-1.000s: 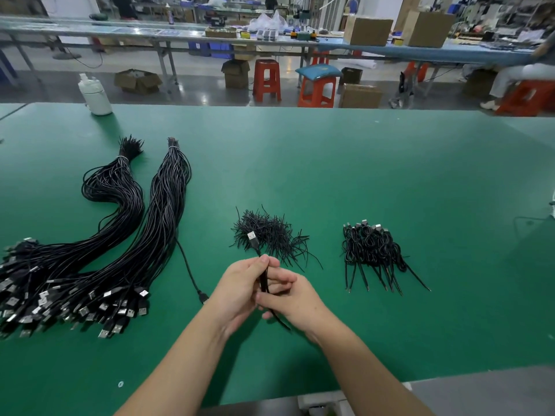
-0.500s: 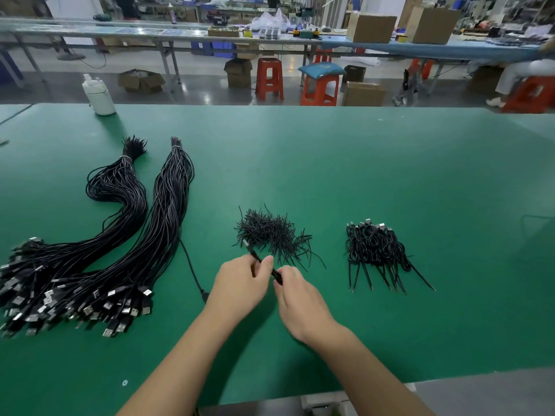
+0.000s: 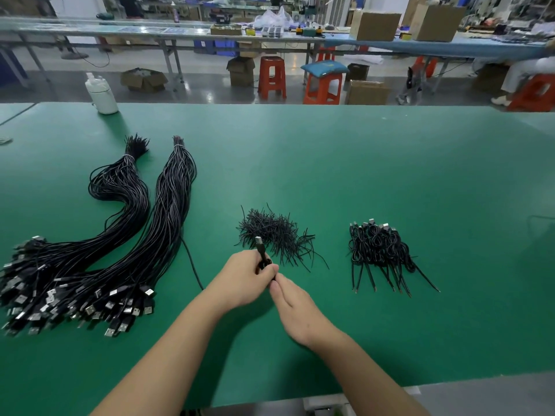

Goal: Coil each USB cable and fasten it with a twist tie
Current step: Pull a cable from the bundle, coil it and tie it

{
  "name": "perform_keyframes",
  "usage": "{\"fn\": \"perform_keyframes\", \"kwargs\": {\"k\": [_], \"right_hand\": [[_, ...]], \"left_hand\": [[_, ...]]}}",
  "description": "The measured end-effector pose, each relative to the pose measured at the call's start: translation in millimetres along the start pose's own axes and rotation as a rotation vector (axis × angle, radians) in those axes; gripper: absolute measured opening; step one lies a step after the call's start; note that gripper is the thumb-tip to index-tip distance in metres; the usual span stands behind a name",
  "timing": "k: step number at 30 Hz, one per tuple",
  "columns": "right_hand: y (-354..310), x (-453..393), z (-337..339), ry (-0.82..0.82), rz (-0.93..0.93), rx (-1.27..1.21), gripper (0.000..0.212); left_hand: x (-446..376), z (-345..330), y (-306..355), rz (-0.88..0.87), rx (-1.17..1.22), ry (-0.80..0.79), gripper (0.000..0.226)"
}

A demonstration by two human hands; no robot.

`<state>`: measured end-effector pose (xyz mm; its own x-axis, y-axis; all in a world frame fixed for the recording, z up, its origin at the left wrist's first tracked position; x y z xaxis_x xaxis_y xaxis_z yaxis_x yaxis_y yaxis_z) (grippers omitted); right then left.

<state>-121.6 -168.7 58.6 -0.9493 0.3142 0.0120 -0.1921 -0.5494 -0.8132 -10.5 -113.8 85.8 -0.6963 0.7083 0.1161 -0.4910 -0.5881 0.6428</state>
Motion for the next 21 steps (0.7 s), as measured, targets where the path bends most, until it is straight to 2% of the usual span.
{"fn": "perform_keyframes", "kwargs": {"k": [6, 7, 9, 11, 12, 14, 15, 19, 21], "right_hand": [[13, -12, 1, 0.044, -0.050, -0.052, 0.027], [16, -13, 3, 0.075, -0.055, -0.054, 0.030], [27, -13, 7, 0.156, -0.087, -0.042, 0.033], [41, -10, 8, 0.226, -0.146, -0.022, 0.035], [48, -8, 9, 0.259, -0.178, -0.035, 0.037], [54, -7, 10, 0.317, -0.217, -0.081, 0.040], [56, -8, 10, 0.337, -0.220, -0.093, 0.040], [58, -11, 9, 0.365, -0.215, -0.078, 0.030], [57, -9, 10, 0.380, -0.193, -0.073, 0.032]], "left_hand": [[-11, -7, 9, -0.057, -0.018, -0.075, 0.018], [-13, -10, 6, -0.049, 0.074, -0.137, 0.018], [-17, -11, -1, -0.004, 0.406, -0.279, 0.020], [-30, -3, -20, 0.046, 0.569, -0.249, 0.019], [-40, 4, -35, 0.080, 0.513, -0.149, 0.014], [-58, 18, -67, 0.187, 0.198, 0.088, 0.005], [-64, 21, -80, 0.234, 0.066, 0.154, 0.006], [-81, 6, -101, 0.233, -0.121, 0.158, 0.023], [-84, 3, -101, 0.244, -0.142, 0.213, 0.019]]}}
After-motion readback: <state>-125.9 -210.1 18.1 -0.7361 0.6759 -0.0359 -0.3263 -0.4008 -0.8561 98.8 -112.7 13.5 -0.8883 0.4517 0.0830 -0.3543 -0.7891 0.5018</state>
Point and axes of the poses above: each hand's wrist, its own x-axis away from the middle knuckle, its own z-axis out of the back of the hand, y = z × x, the point moved 7 cm from there along -x, towards the middle knuckle, and after that the axes turned 6 degrees about z, right-handed, at the moved point
